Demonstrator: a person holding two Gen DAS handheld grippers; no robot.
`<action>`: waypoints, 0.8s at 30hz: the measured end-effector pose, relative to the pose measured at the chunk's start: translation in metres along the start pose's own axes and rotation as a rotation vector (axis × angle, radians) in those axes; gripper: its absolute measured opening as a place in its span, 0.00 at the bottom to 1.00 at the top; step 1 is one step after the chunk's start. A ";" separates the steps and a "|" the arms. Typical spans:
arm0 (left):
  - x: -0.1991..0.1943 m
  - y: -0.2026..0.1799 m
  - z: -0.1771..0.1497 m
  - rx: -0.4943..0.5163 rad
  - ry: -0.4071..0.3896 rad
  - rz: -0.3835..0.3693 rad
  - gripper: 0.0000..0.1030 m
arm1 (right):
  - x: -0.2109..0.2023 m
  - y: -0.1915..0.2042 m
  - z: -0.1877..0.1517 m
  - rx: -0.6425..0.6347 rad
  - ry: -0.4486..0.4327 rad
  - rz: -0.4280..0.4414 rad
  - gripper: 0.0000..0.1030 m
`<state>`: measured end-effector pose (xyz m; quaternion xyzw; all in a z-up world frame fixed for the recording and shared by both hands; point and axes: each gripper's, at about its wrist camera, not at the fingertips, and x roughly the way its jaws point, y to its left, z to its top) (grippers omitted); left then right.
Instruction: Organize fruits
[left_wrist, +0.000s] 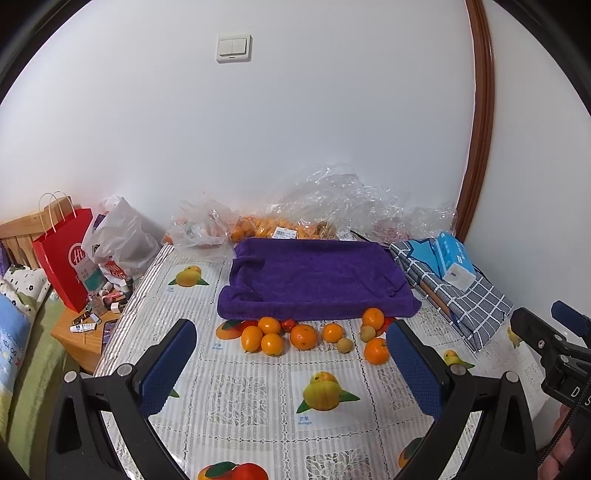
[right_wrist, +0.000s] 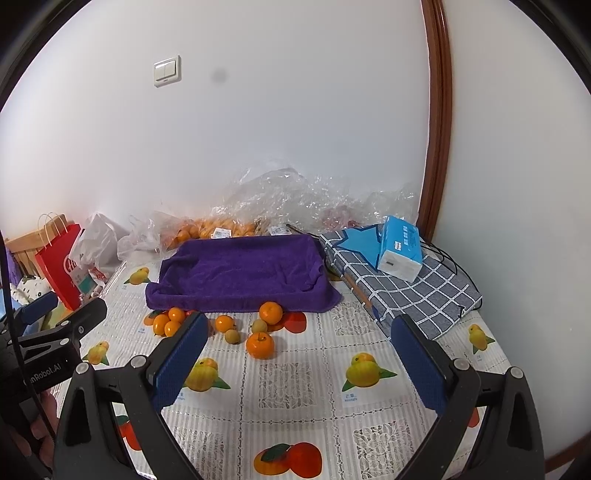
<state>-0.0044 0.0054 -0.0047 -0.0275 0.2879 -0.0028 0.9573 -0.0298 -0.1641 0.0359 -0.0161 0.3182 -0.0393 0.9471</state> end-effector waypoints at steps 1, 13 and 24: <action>0.000 0.000 0.000 0.001 0.000 0.000 1.00 | 0.000 0.000 0.000 0.000 0.000 0.001 0.95; -0.001 0.001 0.000 0.001 -0.001 -0.001 1.00 | 0.001 0.002 -0.001 -0.007 -0.002 0.001 0.95; -0.002 0.002 0.004 -0.001 -0.005 -0.003 1.00 | 0.005 0.007 0.000 -0.017 -0.004 0.012 0.95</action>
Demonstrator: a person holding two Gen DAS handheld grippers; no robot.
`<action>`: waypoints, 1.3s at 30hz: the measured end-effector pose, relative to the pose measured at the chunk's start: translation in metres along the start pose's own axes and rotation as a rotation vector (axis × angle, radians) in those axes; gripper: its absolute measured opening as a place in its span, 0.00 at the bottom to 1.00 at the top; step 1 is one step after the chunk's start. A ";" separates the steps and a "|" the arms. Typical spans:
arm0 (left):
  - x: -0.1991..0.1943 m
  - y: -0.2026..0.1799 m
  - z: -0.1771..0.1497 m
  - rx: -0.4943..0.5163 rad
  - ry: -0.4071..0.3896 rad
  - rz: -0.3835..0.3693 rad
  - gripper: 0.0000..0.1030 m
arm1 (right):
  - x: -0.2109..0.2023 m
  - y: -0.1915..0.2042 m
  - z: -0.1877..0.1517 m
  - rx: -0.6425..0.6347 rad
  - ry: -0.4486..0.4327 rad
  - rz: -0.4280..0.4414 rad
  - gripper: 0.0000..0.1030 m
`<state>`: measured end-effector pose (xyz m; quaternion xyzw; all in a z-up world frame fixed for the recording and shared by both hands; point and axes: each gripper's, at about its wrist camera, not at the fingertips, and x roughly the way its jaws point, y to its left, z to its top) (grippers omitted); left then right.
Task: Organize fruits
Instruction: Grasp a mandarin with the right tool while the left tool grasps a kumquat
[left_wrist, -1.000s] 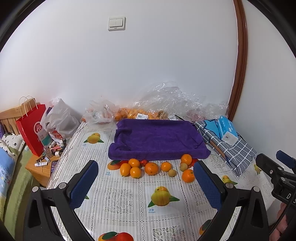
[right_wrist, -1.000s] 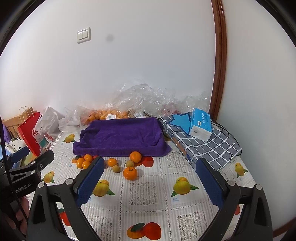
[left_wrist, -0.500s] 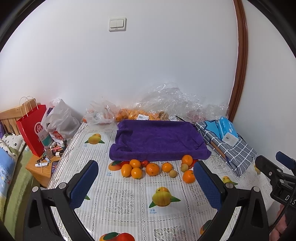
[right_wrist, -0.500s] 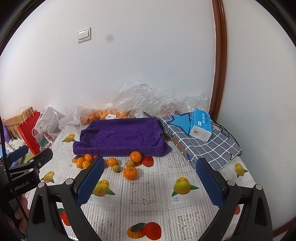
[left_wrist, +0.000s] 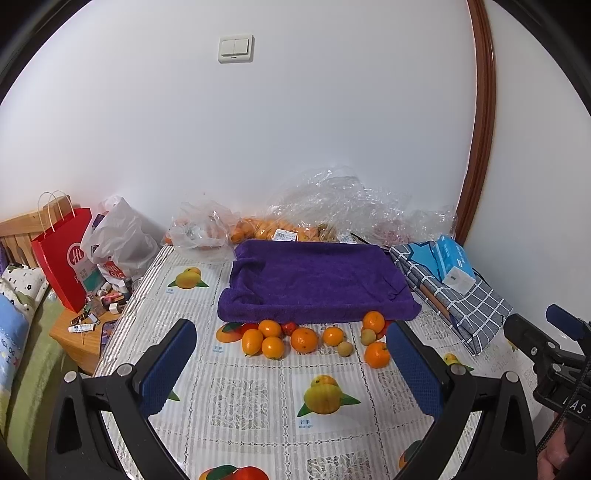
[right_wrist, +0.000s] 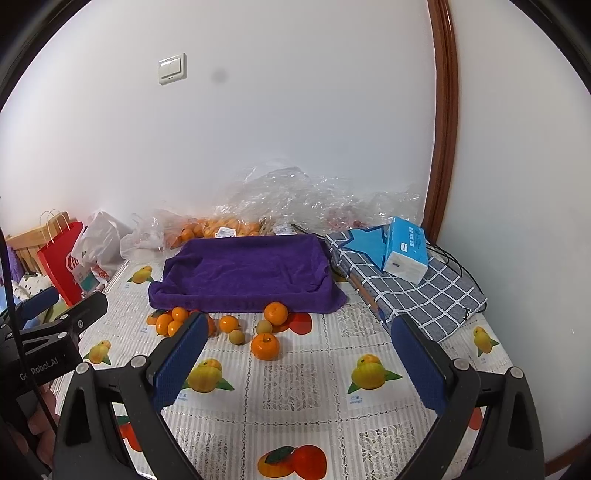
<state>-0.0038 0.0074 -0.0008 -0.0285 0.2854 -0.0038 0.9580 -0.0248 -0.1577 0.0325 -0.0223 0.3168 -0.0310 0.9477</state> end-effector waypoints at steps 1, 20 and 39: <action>0.000 0.000 0.001 0.001 -0.002 -0.001 1.00 | 0.000 0.000 0.000 0.000 -0.001 0.001 0.95; 0.049 0.026 -0.009 -0.018 0.059 0.030 1.00 | 0.059 0.006 -0.012 -0.011 0.052 0.015 0.95; 0.168 0.102 -0.054 -0.160 0.298 0.023 0.94 | 0.209 0.040 -0.065 -0.044 0.320 0.165 0.65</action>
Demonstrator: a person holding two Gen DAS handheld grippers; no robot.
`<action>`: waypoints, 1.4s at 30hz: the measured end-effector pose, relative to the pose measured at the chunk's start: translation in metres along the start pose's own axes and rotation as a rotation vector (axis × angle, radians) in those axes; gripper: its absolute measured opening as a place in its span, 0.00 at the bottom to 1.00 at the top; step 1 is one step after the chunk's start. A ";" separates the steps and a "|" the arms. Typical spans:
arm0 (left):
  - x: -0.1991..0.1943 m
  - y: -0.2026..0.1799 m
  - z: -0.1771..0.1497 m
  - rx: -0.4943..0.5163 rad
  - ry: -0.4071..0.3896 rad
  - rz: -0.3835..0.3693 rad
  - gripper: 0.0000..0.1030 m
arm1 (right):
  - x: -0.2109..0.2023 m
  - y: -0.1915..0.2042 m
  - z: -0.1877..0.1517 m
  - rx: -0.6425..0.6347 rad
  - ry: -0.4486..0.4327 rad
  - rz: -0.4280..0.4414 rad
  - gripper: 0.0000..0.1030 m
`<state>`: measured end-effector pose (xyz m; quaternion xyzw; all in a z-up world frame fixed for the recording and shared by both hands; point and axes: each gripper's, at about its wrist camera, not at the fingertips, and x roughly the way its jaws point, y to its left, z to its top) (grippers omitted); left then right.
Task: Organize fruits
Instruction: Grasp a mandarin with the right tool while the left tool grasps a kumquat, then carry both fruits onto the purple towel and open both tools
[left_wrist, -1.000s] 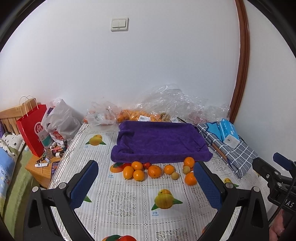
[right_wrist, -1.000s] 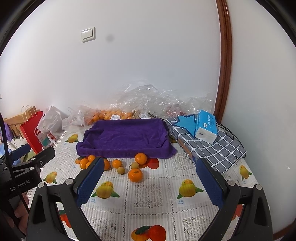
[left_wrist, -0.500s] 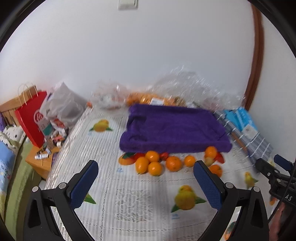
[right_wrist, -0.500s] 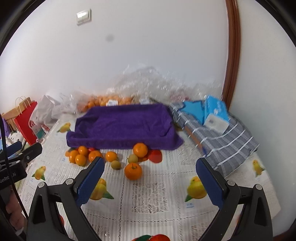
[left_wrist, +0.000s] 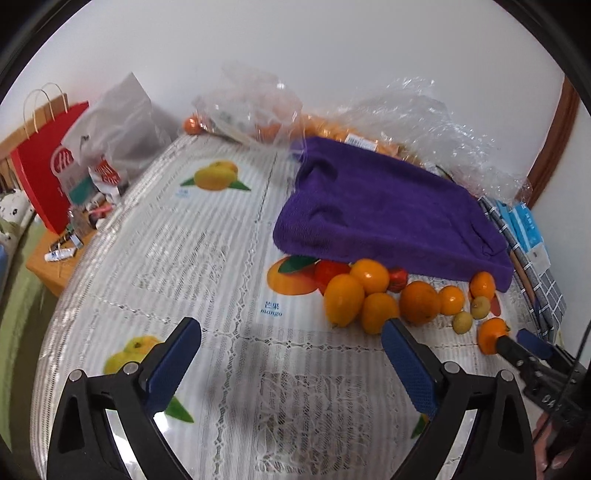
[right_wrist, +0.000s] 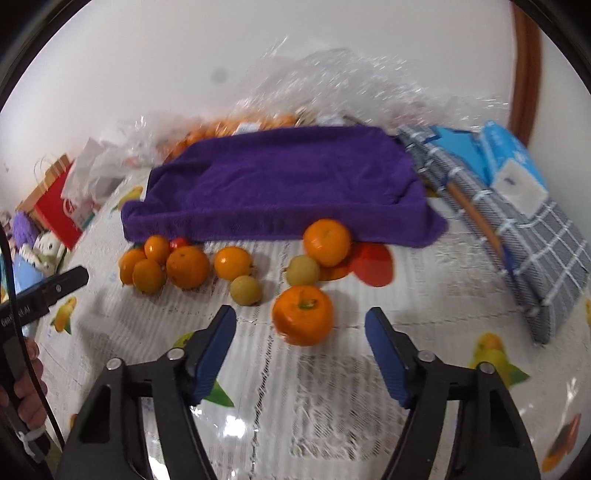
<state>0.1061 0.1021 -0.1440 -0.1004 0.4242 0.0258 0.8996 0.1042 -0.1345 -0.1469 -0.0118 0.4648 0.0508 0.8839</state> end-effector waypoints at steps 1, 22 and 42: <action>0.004 0.000 0.001 0.005 0.005 -0.005 0.91 | 0.008 0.002 -0.001 -0.006 0.014 0.000 0.63; 0.049 -0.019 0.024 0.010 0.078 -0.199 0.45 | 0.017 -0.009 -0.019 -0.084 0.014 -0.014 0.42; 0.055 -0.004 0.023 -0.058 0.124 -0.268 0.29 | 0.008 -0.005 -0.019 -0.065 0.021 -0.043 0.41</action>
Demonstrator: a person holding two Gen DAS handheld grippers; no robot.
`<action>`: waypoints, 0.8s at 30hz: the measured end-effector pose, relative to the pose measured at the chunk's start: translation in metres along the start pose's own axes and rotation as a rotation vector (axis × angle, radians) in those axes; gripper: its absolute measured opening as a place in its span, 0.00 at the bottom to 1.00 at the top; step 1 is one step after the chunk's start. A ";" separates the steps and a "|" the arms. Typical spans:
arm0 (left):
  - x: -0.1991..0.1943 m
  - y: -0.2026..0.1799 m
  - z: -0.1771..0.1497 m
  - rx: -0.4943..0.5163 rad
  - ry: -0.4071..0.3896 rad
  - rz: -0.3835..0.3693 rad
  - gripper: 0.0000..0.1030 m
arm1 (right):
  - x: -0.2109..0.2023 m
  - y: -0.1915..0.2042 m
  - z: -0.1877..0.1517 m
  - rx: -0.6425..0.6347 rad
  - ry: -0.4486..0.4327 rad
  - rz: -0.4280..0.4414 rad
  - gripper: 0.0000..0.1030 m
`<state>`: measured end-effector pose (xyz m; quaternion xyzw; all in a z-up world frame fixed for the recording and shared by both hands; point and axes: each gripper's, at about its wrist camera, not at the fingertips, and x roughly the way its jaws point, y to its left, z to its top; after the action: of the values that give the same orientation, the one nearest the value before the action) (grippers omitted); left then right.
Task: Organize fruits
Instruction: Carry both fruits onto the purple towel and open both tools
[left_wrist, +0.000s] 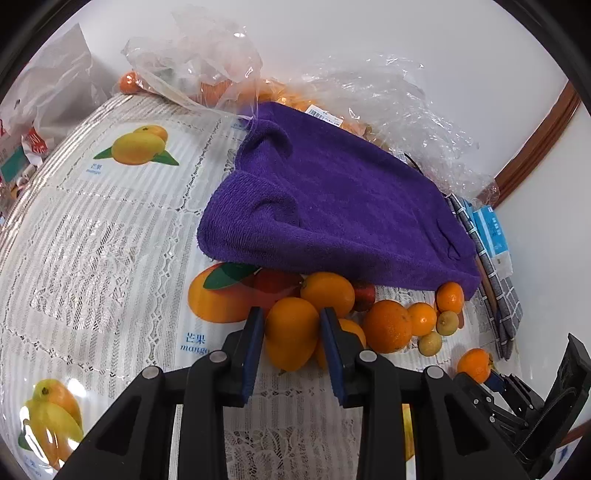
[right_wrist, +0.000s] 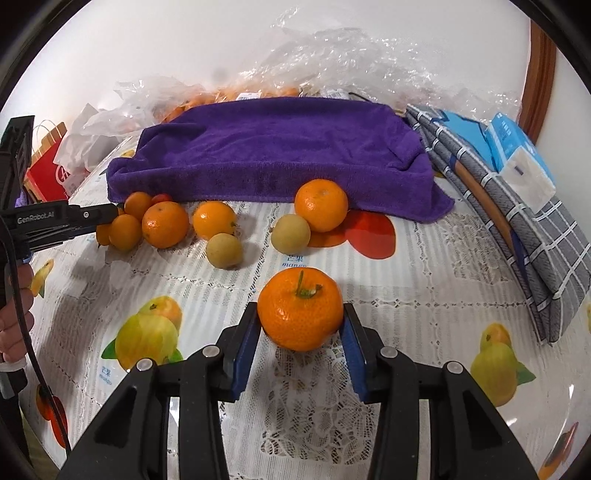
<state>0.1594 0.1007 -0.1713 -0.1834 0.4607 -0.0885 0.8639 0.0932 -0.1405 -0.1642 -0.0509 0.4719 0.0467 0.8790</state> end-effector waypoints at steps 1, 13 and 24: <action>-0.002 0.002 0.000 -0.008 0.003 -0.009 0.29 | -0.002 0.000 0.001 -0.003 -0.005 -0.005 0.41; -0.038 -0.013 0.003 0.013 -0.047 0.022 0.29 | -0.023 -0.015 0.031 0.048 -0.074 0.003 0.41; -0.043 -0.055 0.057 0.075 -0.115 0.001 0.29 | -0.026 -0.039 0.097 0.051 -0.161 -0.014 0.41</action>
<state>0.1837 0.0776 -0.0877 -0.1553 0.4069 -0.0949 0.8952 0.1637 -0.1674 -0.0873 -0.0279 0.4003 0.0323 0.9154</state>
